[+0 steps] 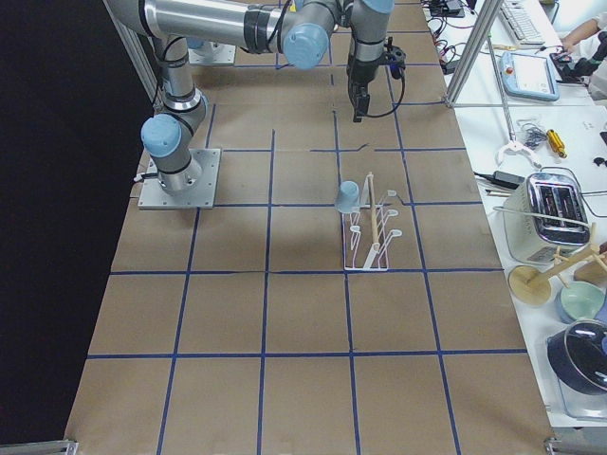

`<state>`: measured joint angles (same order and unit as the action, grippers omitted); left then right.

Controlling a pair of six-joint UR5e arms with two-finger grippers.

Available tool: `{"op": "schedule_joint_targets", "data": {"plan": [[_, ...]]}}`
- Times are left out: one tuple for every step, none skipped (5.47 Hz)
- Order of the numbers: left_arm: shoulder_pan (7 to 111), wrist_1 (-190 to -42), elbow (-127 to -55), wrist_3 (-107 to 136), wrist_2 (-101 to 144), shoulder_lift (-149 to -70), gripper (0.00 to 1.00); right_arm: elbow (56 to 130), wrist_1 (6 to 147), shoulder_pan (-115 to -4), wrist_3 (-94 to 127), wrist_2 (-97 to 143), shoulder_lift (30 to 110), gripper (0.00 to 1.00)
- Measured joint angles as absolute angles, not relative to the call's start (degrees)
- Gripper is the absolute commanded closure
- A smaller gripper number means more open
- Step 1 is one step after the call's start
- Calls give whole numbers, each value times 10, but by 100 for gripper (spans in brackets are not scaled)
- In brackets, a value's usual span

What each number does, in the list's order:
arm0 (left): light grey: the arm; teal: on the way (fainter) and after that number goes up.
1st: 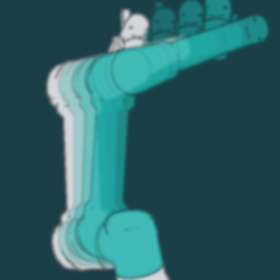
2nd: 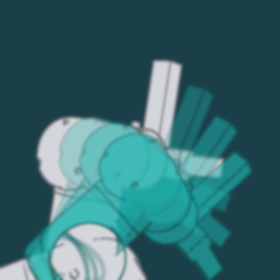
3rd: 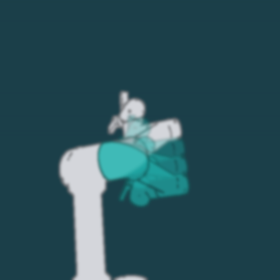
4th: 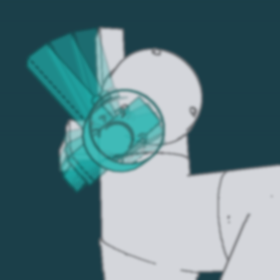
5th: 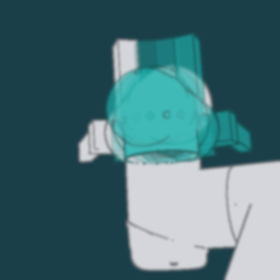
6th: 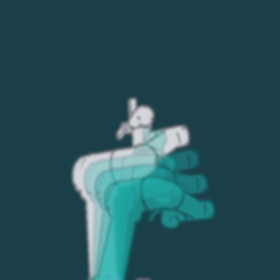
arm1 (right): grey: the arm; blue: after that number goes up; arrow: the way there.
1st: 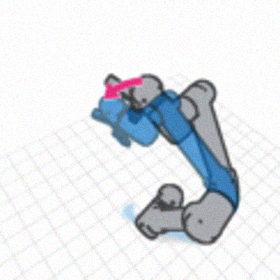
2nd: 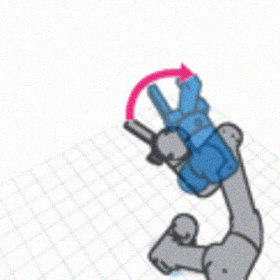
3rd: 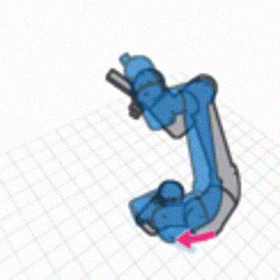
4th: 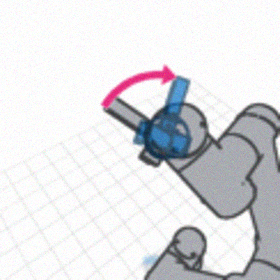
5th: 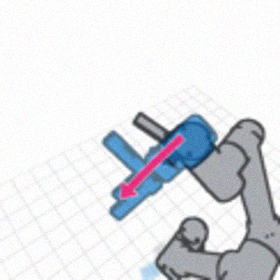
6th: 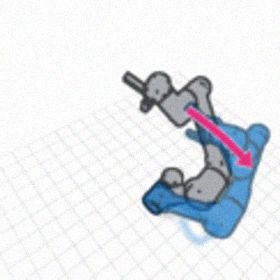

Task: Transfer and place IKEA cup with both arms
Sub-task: 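Move the right gripper down to the light blue cup on the wire rack, then close the right gripper on the light blue cup's base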

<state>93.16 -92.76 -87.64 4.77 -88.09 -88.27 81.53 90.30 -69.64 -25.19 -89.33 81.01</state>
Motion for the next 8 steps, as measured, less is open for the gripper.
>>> {"op": "schedule_joint_targets", "data": {"plan": [[931, -929, -877, 48, -879, -882, 1, 818, 922, -654, -320, -897, 789, 0], [931, -927, -876, 48, -879, -881, 1, 823, 936, -636, -349, -898, 765, 0], [931, -925, -876, 48, -878, -881, 1, 835, 966, -629, -359, -904, 741, 0], [931, -924, -876, 47, -878, -881, 1, 855, 1002, -627, -362, -915, 729, 0], [931, -924, -876, 47, -878, -880, 1, 885, 1023, -626, -360, -922, 726, 0], [931, -924, -876, 47, -879, -880, 1, 915, 1042, -626, -358, -924, 726, 0], [930, -923, -875, 47, -880, -880, 1, 939, 1064, -626, -357, -925, 726, 0], [930, -923, -875, 47, -881, -880, 1, 958, 1081, -626, -358, -926, 725, 0]]}}
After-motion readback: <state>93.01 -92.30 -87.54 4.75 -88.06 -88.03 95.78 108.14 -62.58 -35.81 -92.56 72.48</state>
